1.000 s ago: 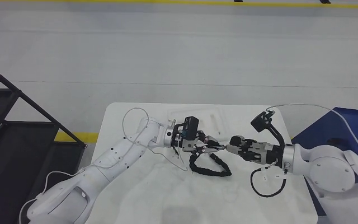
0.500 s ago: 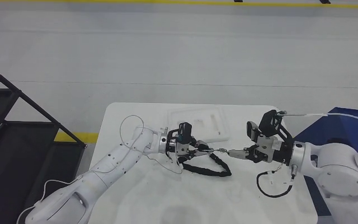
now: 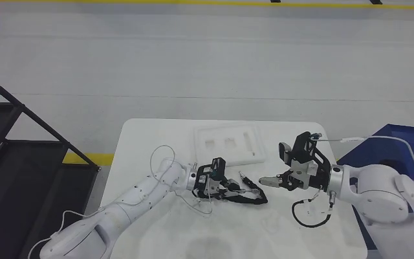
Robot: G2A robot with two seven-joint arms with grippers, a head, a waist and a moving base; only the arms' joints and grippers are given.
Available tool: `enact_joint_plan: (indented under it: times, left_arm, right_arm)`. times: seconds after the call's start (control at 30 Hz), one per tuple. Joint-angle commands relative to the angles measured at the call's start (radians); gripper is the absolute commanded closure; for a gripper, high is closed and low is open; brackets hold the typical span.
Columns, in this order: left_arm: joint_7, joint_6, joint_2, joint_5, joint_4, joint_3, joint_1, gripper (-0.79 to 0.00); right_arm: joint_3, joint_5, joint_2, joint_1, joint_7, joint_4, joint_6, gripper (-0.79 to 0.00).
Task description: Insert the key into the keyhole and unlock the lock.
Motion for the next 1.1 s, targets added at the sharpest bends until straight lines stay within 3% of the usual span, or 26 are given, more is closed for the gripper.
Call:
enact_joint_plan:
  times: [0.0, 0.2, 0.33, 0.67, 1.07]
  left_arm:
    - [0.004, 0.0, -0.007, -0.017, 0.024, 0.03, -0.005, -0.785]
    - [0.019, 0.0, -0.017, -0.055, 0.06, 0.081, -0.059, -0.785]
    - [0.059, 0.0, -0.002, -0.066, 0.042, 0.089, -0.109, -0.785]
    - [0.106, 0.0, 0.118, -0.039, -0.068, 0.113, -0.274, -0.785]
    - [0.206, 0.0, 0.23, -0.274, -0.071, 0.287, -0.536, -0.785]
  right_arm:
    - [-0.012, 0.002, -0.001, 0.015, 0.003, 0.013, -0.007, -0.785]
    - [-0.072, 0.018, -0.008, 0.088, 0.016, 0.078, -0.049, -0.785]
    - [-0.117, 0.017, -0.014, 0.145, 0.018, 0.139, -0.093, -0.785]
    - [-0.215, 0.009, -0.033, 0.315, 0.007, 0.314, -0.255, -0.785]
    - [-0.324, 0.023, -0.063, 0.573, 0.031, 0.477, -0.34, -0.785]
